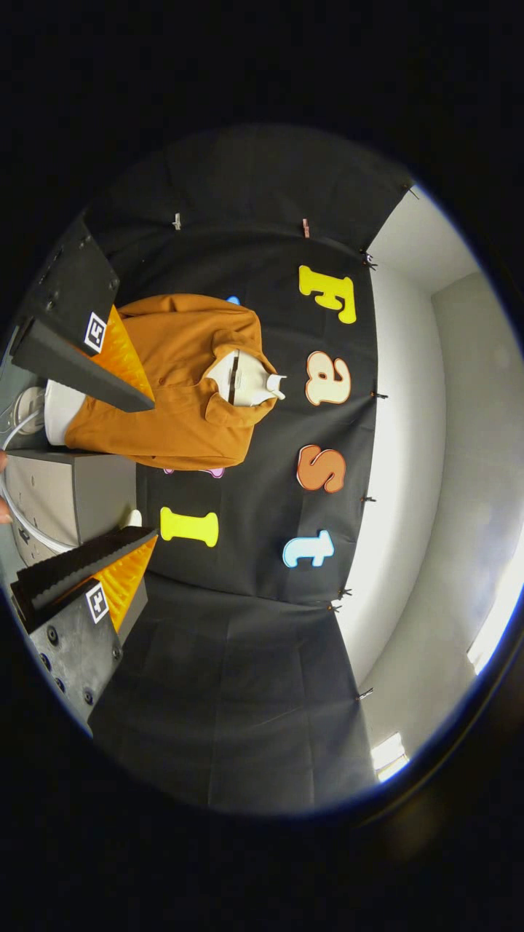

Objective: Iron the clothes twice with a garment steamer, once on the left side and once on the right side.

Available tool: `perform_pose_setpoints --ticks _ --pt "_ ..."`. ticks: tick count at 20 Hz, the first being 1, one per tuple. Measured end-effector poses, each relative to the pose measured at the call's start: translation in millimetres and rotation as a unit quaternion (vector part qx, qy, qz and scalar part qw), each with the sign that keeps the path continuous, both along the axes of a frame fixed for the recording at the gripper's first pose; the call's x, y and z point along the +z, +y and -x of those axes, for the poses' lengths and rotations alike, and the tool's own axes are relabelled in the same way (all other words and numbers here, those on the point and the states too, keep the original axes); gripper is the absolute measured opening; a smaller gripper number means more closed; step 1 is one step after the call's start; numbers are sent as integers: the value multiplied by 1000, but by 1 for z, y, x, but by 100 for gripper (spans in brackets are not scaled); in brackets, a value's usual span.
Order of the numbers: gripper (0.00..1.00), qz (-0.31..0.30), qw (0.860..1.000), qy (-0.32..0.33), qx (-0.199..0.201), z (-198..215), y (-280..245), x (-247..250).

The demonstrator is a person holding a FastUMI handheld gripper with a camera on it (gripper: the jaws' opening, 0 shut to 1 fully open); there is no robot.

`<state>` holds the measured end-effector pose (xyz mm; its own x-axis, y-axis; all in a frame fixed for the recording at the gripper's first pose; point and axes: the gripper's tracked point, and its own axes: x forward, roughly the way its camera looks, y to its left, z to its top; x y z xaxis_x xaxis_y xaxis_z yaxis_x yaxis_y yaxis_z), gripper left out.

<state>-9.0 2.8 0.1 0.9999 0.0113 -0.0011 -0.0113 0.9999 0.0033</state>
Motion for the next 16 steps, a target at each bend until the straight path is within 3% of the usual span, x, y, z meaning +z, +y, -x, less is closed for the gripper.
perform_pose_setpoints --ticks 7,12,16 --pt "98 -14 1000 22 -2 -18 -21 -15" --pt "98 -28 994 105 10 -64 -70 -60" --pt "98 -28 982 189 -3 -111 -119 -112"
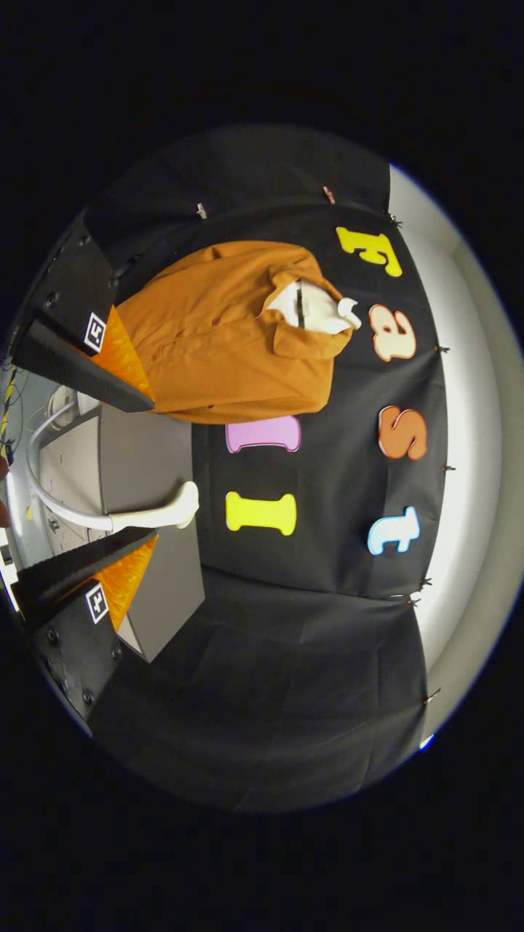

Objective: Iron the clothes twice with a garment steamer, once on the left side and once on the right side.

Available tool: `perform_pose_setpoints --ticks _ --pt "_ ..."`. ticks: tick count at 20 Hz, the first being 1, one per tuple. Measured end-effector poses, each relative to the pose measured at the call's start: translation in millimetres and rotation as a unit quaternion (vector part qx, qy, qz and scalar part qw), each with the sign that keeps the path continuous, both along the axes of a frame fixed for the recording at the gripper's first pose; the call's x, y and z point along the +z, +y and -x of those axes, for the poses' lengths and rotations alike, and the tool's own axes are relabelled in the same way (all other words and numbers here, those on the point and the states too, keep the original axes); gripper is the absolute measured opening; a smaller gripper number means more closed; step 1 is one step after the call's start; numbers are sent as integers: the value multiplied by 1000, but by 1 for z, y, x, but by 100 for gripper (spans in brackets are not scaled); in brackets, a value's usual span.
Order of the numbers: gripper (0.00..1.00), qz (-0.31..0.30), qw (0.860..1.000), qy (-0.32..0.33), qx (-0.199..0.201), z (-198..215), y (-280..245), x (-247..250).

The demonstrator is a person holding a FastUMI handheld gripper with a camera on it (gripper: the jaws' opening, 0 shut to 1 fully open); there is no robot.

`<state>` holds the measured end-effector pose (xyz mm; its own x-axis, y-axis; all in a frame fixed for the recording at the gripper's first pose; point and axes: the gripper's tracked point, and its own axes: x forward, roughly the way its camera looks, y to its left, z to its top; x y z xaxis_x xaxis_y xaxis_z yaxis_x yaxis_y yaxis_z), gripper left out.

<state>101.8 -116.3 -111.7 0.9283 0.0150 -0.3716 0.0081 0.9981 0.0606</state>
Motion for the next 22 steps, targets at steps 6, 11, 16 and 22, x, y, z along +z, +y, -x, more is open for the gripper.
perform_pose_setpoints --ticks 6,11,16,22 --pt "99 -29 990 138 12 -61 -36 -97" --pt "99 -12 979 202 12 -98 -58 -167" --pt "94 -15 974 227 12 -123 -61 -207" --pt "39 -3 970 240 36 -129 -64 -230"
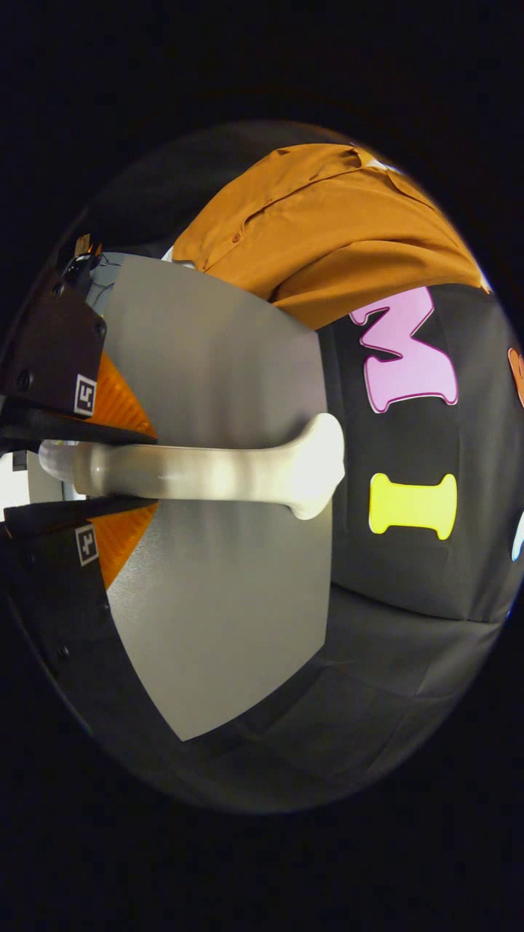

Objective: Iron the clothes twice with a garment steamer, once on the left side and once on the right side.

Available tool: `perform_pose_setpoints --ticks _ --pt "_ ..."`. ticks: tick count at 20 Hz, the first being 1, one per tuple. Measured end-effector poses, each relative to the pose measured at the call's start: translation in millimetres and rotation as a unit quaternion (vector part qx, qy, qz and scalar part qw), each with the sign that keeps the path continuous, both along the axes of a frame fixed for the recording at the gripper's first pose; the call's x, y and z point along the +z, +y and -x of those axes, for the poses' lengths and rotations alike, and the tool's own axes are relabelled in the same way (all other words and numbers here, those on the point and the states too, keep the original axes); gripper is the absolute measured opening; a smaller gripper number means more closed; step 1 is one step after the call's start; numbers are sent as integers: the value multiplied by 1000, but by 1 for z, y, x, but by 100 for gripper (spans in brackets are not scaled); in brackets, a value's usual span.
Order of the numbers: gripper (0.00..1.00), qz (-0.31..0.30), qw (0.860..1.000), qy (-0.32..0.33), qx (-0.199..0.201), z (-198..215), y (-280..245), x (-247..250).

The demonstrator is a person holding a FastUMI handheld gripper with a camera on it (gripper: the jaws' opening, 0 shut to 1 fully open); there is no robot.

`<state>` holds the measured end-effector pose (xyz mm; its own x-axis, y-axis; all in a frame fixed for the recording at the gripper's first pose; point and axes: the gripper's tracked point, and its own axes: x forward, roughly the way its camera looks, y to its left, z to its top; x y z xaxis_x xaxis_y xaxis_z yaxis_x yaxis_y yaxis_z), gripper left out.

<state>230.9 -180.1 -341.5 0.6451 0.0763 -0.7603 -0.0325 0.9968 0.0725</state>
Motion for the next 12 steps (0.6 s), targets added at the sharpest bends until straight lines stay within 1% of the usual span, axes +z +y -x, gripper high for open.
perform_pose_setpoints --ticks 1,3,5,7,9,12 --pt "35 -2 1000 -9 9 0 4 4" --pt "28 -21 999 -28 12 0 4 9" --pt "23 -51 998 -32 -9 1 0 12" --pt "23 -72 996 -43 -29 3 -3 19" --pt "23 -76 994 -74 -41 8 -8 38" --pt "22 -82 989 -110 -48 23 -4 72"
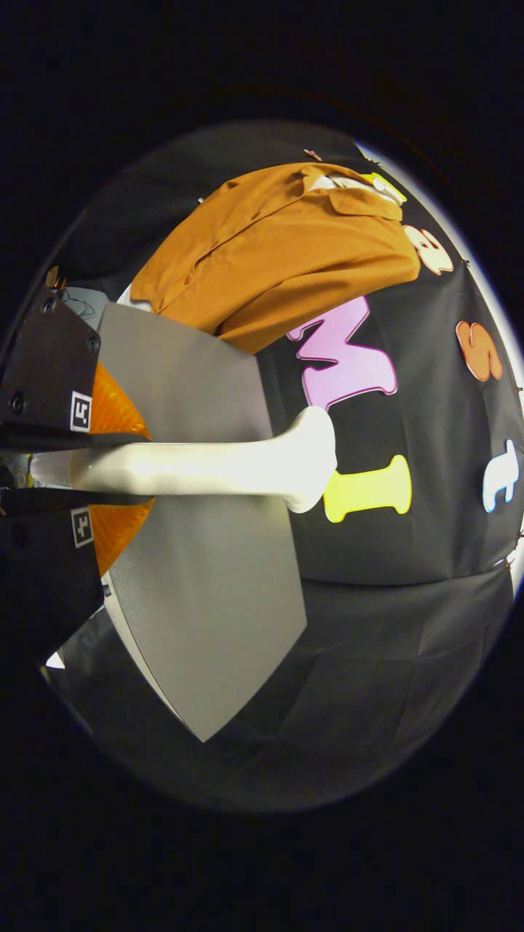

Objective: Iron the clothes twice with a garment steamer, once on the left side and once on the right side.

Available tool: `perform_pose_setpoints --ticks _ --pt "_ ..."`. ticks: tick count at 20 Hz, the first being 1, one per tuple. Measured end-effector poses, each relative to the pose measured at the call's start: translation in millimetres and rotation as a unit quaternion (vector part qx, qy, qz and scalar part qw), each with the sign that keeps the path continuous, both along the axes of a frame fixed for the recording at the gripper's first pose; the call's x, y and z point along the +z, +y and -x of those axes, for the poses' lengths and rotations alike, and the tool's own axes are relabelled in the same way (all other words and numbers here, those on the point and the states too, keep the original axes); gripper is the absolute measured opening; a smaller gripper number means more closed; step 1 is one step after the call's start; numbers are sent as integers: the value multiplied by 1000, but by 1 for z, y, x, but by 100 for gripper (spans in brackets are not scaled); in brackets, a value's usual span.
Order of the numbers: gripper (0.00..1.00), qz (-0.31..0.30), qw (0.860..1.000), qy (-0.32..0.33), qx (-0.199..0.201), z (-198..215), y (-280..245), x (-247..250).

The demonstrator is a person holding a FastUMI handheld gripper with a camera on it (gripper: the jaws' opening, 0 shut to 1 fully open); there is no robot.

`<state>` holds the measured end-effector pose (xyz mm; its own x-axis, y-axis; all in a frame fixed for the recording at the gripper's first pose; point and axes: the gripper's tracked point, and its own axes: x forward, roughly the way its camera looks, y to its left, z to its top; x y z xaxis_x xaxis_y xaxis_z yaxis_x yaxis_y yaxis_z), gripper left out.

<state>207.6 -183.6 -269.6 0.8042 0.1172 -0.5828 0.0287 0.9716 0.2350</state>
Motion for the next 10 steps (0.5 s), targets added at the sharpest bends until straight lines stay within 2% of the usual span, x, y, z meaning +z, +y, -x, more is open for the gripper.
perform_pose_setpoints --ticks 10 --pt "22 -13 991 -130 -11 56 63 121"
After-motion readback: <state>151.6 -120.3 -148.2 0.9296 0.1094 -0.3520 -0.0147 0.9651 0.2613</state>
